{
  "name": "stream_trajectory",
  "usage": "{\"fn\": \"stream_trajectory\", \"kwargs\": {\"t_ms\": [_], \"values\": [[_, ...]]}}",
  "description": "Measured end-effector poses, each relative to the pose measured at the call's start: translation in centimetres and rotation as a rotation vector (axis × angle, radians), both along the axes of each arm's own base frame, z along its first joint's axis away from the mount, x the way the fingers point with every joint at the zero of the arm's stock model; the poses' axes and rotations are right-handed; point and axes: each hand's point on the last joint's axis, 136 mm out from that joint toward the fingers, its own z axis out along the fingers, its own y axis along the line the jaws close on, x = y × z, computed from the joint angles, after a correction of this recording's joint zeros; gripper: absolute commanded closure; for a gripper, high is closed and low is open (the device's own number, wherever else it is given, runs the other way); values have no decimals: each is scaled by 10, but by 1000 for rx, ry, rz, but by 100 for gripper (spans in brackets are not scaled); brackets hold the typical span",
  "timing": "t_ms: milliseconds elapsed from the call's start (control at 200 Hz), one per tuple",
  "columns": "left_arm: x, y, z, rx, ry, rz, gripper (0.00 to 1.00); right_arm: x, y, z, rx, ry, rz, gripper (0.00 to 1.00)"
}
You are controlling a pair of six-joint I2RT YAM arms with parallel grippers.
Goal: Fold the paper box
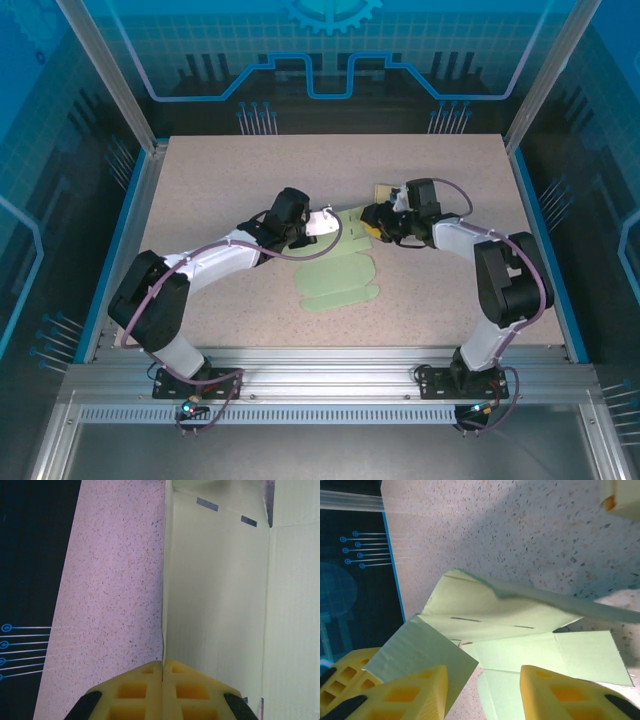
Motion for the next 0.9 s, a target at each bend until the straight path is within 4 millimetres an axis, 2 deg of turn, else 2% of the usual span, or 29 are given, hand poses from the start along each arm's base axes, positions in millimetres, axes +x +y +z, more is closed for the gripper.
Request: {"fn": "stream_trajectory", "kwargs": {"t_ms": [220,345,510,745,900], "values": [[-4,-7,1,6,-9,-12,100,-6,30,6,-35,-21,68,54],[-2,-8,2,7,-24,-11,100,-5,30,6,-54,-33,74,52],[-2,-7,-2,5,-40,-10,100,-14,17,1,-115,-33,77,50],[-5,-2,1,-27,-34,-40,100,-39,-25,12,-238,-100,44,50],[-4,2,7,-59,-30,-51,100,-50,-39,-7,-286,-84,37,49]]}}
